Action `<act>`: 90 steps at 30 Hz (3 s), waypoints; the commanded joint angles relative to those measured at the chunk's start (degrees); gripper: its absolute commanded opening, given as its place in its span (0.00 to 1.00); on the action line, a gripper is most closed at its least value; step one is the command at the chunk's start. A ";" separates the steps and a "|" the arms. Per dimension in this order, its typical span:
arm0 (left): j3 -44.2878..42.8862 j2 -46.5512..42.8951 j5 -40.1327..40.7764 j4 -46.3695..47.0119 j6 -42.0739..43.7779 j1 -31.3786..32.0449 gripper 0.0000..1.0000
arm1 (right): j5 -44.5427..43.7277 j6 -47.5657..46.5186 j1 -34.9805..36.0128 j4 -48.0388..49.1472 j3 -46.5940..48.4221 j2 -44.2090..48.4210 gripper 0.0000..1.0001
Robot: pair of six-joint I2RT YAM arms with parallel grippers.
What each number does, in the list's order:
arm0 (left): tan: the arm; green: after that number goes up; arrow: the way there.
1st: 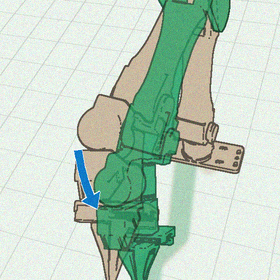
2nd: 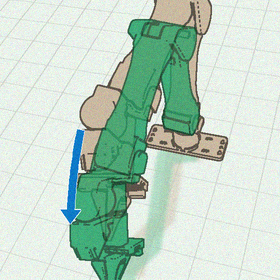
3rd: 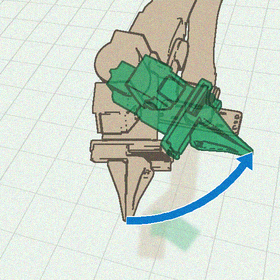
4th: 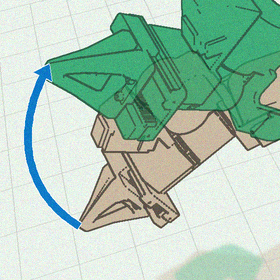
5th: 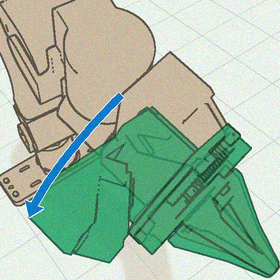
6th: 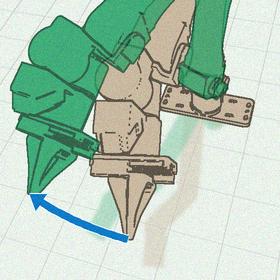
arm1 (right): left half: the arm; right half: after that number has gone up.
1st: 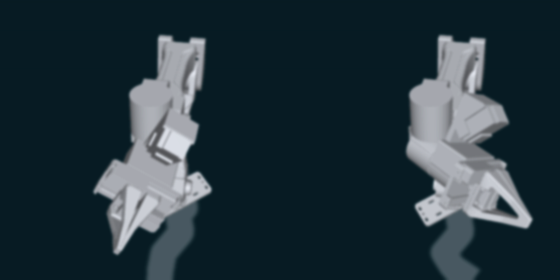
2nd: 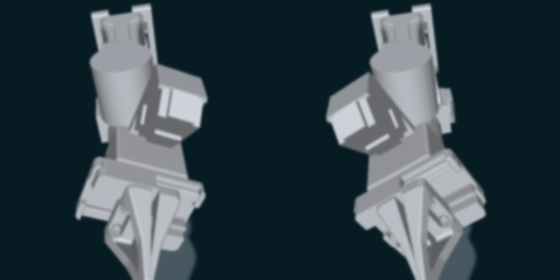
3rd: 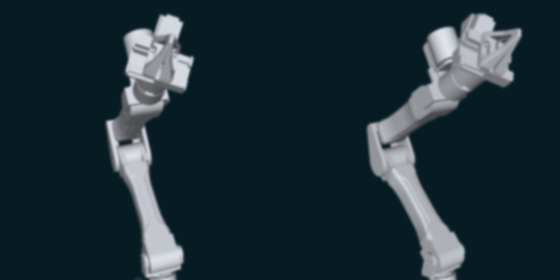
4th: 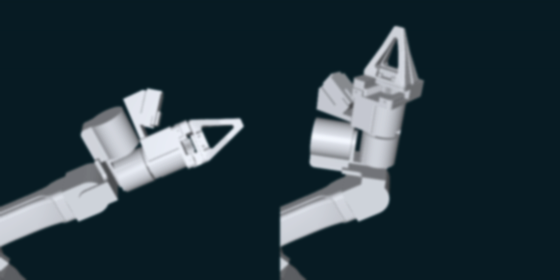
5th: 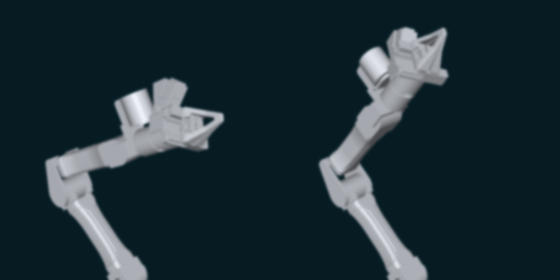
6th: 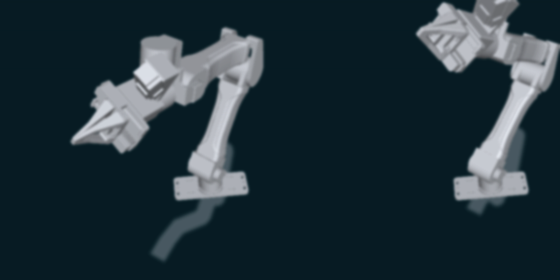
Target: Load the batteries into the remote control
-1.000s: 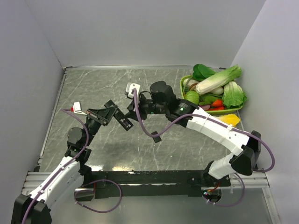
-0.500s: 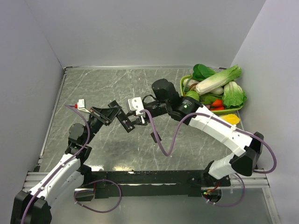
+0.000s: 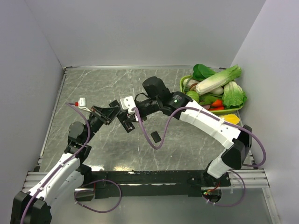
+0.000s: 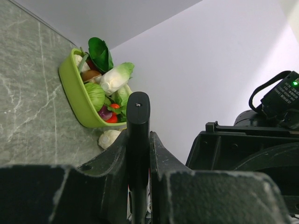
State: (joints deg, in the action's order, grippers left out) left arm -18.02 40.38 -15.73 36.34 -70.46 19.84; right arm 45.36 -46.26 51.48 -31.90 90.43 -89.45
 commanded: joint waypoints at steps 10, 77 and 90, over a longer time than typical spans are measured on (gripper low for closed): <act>-4.13 0.22 -1.50 0.31 3.66 0.29 0.02 | 1.39 -3.31 -0.42 -5.37 5.98 -4.59 0.31; -2.63 -1.88 0.70 14.20 -5.22 0.29 0.02 | -29.54 -1.29 4.32 39.81 -39.28 3.84 0.29; -1.05 -4.08 4.39 -0.38 8.83 0.20 0.02 | -28.05 9.07 4.77 35.86 -32.69 11.48 0.44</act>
State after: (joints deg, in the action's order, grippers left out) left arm -16.99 39.42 -10.15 31.03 -64.25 19.59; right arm 20.36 -42.92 56.82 13.47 55.35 -80.79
